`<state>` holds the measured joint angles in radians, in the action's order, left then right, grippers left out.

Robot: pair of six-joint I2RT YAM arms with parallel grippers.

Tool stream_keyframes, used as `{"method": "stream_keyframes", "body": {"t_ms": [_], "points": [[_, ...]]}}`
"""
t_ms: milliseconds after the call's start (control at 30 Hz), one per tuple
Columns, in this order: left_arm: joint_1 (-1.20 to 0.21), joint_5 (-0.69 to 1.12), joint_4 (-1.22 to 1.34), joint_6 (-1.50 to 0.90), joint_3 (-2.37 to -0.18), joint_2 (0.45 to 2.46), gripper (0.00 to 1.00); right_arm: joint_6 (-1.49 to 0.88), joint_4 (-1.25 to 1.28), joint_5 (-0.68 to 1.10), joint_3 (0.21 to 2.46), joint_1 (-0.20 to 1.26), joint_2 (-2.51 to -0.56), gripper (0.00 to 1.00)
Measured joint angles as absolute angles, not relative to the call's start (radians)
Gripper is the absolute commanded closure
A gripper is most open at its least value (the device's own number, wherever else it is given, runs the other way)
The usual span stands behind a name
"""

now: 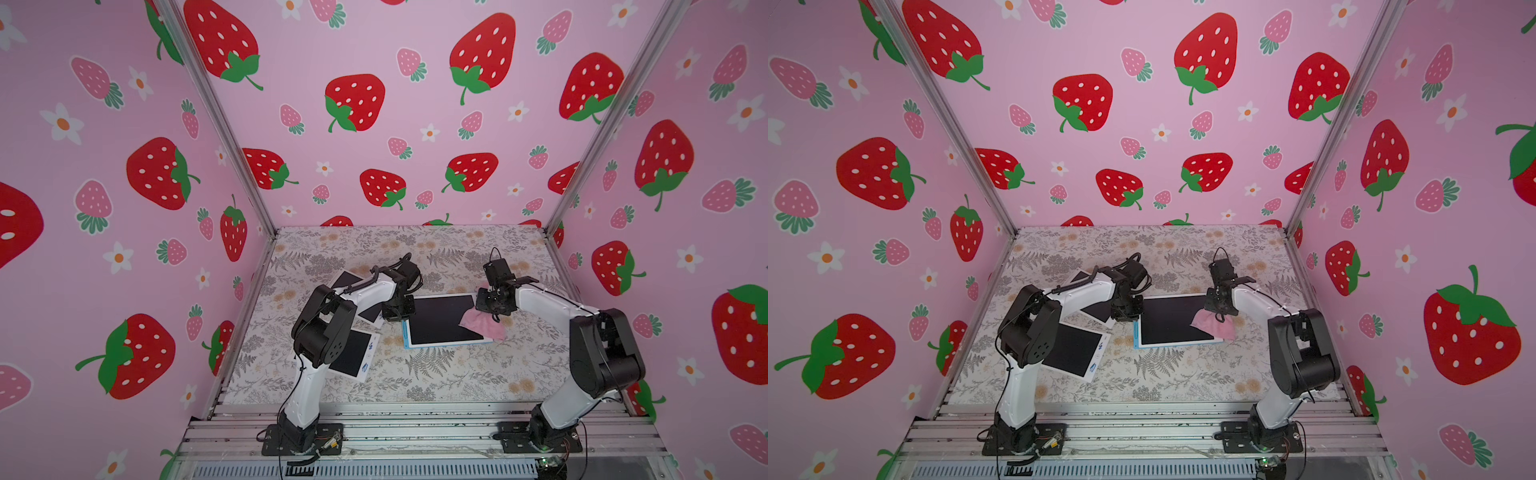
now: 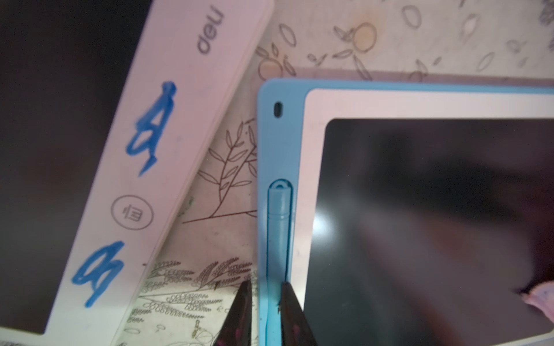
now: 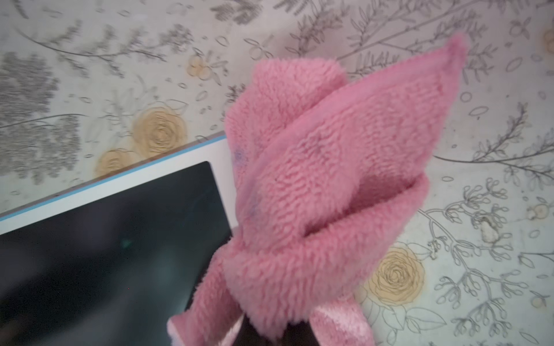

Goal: Wipe the drawing tablet
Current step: Wipe the dirt from the drawing tablet.

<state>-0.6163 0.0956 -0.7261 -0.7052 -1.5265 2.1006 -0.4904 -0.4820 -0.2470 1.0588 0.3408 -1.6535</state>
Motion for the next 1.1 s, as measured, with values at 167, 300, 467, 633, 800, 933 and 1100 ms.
{"method": "stream_keyframes", "body": {"t_ms": [167, 300, 467, 633, 800, 933, 1100], "points": [[-0.616, 0.095, -0.728, -0.705, -1.528, 2.101, 0.82, -0.493, -0.467, -0.204, 1.107, 0.4, -1.75, 1.0], [-0.616, 0.095, -0.73, -0.704, -1.529, 2.101, 0.82, -0.502, -0.456, -0.173, 1.113, 0.402, -1.807, 1.0], [-0.616, 0.096, -0.732, -0.704, -1.528, 2.101, 0.82, -0.529, -0.459, -0.155, 1.094, 0.341, -1.794, 1.0], [-0.616, 0.096, -0.734, -0.704, -1.529, 2.101, 0.82, -0.518, -0.461, -0.154, 1.082, 0.29, -1.774, 1.0], [-0.616, 0.096, -0.734, -0.704, -1.531, 2.103, 0.82, -0.501, -0.475, -0.174, 1.114, 0.399, -1.793, 1.0], [-0.616, 0.096, -0.734, -0.704, -1.531, 2.103, 0.82, -0.501, -0.494, -0.169, 1.119, 0.412, -1.799, 1.0], [-0.616, 0.096, -0.734, -0.704, -1.531, 2.103, 0.82, -0.498, -0.497, -0.162, 1.081, 0.313, -1.765, 1.0]]}}
